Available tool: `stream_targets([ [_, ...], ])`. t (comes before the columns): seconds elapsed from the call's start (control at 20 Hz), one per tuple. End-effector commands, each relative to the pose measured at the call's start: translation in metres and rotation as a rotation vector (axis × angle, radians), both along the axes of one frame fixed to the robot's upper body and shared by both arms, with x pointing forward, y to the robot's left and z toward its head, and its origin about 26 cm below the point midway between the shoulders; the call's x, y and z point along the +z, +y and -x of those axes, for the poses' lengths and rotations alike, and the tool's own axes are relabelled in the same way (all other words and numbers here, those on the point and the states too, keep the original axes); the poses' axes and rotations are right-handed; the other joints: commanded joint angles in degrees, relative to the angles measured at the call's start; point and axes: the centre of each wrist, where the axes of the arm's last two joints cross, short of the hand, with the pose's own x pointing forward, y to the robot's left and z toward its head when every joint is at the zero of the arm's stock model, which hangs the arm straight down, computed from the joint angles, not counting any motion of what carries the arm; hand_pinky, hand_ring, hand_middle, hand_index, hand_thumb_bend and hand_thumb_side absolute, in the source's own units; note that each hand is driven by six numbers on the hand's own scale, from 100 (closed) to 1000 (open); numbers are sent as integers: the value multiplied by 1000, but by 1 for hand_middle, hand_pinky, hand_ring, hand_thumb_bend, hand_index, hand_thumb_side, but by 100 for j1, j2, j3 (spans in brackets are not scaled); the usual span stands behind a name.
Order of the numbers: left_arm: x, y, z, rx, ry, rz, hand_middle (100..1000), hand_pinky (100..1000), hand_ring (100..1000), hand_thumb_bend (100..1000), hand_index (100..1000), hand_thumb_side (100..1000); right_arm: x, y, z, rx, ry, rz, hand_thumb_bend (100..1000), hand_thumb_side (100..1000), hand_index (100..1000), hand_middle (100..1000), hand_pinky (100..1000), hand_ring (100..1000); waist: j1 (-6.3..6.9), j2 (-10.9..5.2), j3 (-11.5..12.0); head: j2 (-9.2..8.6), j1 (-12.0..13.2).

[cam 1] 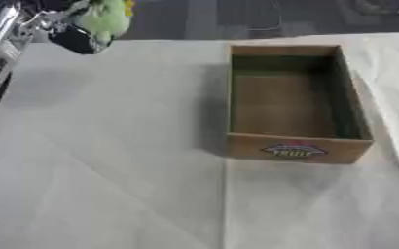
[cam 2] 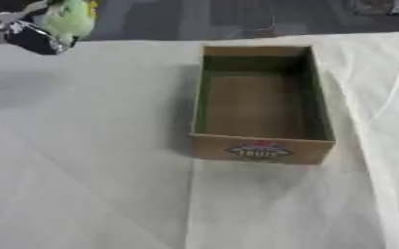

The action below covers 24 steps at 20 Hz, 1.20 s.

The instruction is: Pick up objects on the table and place them in the box.

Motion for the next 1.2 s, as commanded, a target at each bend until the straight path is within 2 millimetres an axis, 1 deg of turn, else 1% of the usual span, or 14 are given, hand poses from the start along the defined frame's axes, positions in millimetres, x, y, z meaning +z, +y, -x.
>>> stream_targets([
  [0.05, 20, -27, 10, -90, -49, 7, 363, 169, 382, 100, 575, 487, 8, -1, 3, 2, -25, 9, 100, 1000, 732, 708, 783, 825, -10, -169, -21, 57, 10],
  [0.25, 27, -65, 13, -196, -53, 28, 356, 166, 371, 100, 568, 480, 9, 1, 3, 12, -27, 7, 100, 1000, 733, 708, 783, 824, 1, -214, -67, 63, 56],
  [0.4, 30, -90, 15, -255, -50, 38, 354, 165, 367, 100, 566, 477, 10, 2, 2, 21, -32, 6, 100, 1000, 733, 708, 782, 824, 14, -227, -116, 43, 103],
  [0.65, 28, -129, 14, -333, -32, 50, 353, 164, 365, 100, 564, 472, 13, 5, 1, 39, -43, 5, 100, 1000, 733, 708, 782, 824, 42, -204, -216, -3, 195],
  [0.85, 20, -153, 8, -359, -18, 60, 353, 165, 366, 100, 561, 467, 16, 7, 0, 54, -54, 4, 100, 1000, 733, 708, 782, 824, 50, -170, -282, -37, 261],
  [1.2, 2, -185, -1, -359, -28, 31, 359, 175, 376, 100, 557, 452, 22, 12, -1, 80, -77, 0, 100, 1000, 733, 708, 783, 823, 55, -80, -409, -123, 368],
])
